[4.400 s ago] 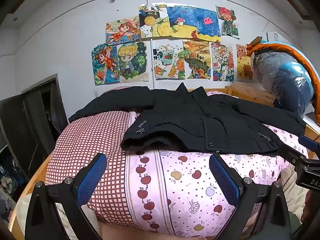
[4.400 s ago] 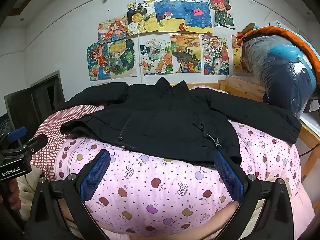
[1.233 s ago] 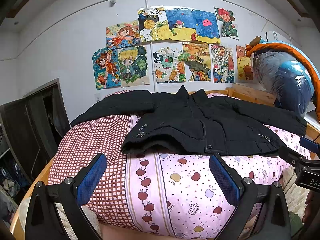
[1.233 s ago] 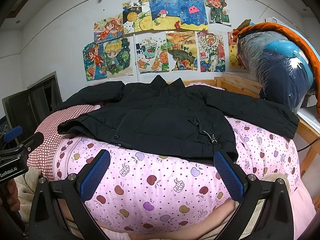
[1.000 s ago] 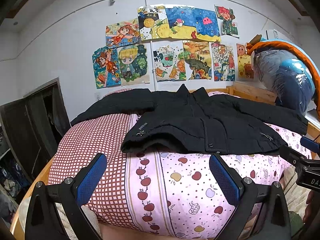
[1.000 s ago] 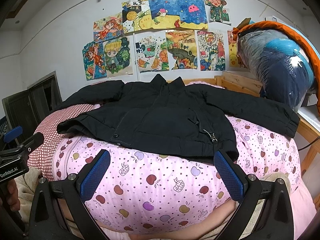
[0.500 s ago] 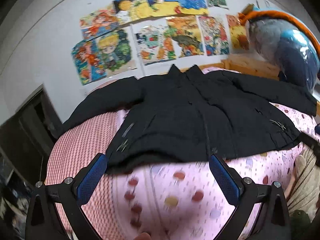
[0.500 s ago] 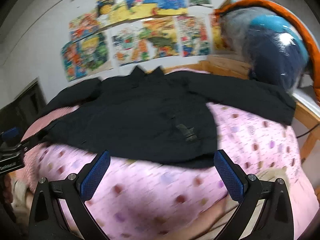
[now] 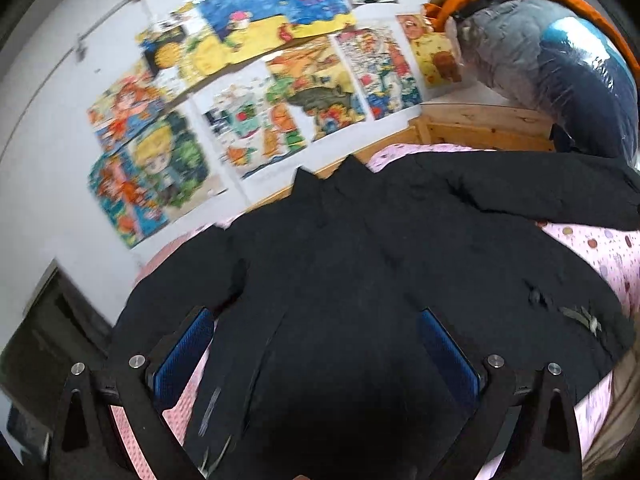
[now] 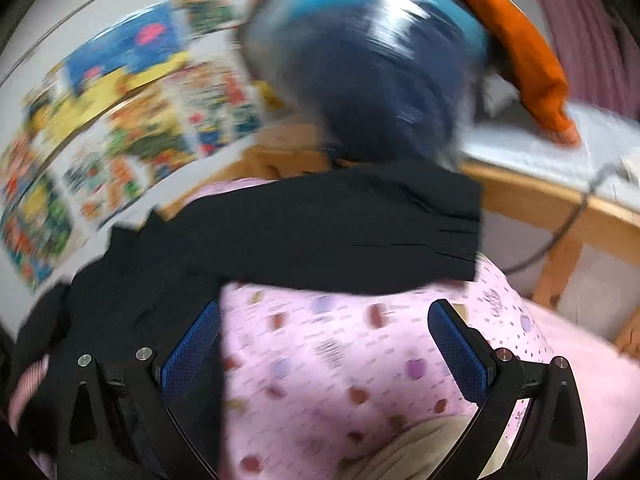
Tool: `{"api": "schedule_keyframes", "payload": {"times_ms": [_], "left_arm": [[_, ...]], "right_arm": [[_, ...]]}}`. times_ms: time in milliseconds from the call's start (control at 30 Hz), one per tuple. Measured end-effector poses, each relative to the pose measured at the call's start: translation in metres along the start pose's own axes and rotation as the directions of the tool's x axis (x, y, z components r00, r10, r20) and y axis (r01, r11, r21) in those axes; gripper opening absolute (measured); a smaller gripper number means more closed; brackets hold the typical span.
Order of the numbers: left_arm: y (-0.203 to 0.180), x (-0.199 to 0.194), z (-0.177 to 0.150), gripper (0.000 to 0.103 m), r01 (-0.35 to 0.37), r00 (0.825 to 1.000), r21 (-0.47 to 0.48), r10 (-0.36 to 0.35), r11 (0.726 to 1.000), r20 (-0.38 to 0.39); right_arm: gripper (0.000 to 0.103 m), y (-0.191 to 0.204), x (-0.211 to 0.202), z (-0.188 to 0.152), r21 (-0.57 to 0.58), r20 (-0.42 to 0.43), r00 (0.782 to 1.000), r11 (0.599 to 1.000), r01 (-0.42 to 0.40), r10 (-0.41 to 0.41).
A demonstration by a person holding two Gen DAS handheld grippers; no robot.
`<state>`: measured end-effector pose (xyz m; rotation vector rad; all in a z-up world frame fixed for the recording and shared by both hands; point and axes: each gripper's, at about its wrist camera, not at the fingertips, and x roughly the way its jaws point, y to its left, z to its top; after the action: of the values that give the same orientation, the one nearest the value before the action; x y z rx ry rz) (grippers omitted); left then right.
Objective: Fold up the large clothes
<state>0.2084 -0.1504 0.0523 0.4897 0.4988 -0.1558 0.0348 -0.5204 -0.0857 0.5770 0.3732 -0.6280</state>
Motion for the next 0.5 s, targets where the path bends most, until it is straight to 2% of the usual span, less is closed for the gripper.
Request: {"api": "schedule_keyframes", "payload": {"times_ms": [67,200,233,367,433,500], "left_arm": [[-0.009,0.021,0.017,0.103,0.035,0.999,0.012,-0.035,0.999,0.000],[-0.033,0.070,0.051,0.103,0.128,0.992,0.029,-0.128,0.991,-0.008],[-0.042,0.091,0.063,0.103,0.178,0.984,0.022,-0.177,0.984,-0.031],[-0.076,0.154,0.092,0.103,0.284,0.951,-0.042,-0.287,0.958,-0.114],[-0.096,0.189,0.105,0.103,0.305,0.938,-0.083,-0.315,0.949,-0.148],[-0.114,0.220,0.115,0.103,0.303,0.933,-0.104,-0.317,0.947,-0.169]], "right_arm": [[0.102,-0.027,0.018,0.003,0.134,-0.012,1.000,0.991,0.007,-0.006],[0.102,-0.057,0.047,-0.001,0.276,-0.031,1.000,0.961,0.011,-0.002],[0.102,-0.063,0.055,-0.002,0.307,-0.035,0.999,0.952,0.004,0.007],[0.102,-0.071,0.081,-0.014,0.400,-0.035,0.999,0.916,-0.010,0.026],[0.102,-0.069,0.087,-0.020,0.423,-0.011,1.000,0.906,-0.003,0.008],[0.102,-0.067,0.092,-0.021,0.448,0.018,1.000,0.894,-0.005,-0.003]]}}
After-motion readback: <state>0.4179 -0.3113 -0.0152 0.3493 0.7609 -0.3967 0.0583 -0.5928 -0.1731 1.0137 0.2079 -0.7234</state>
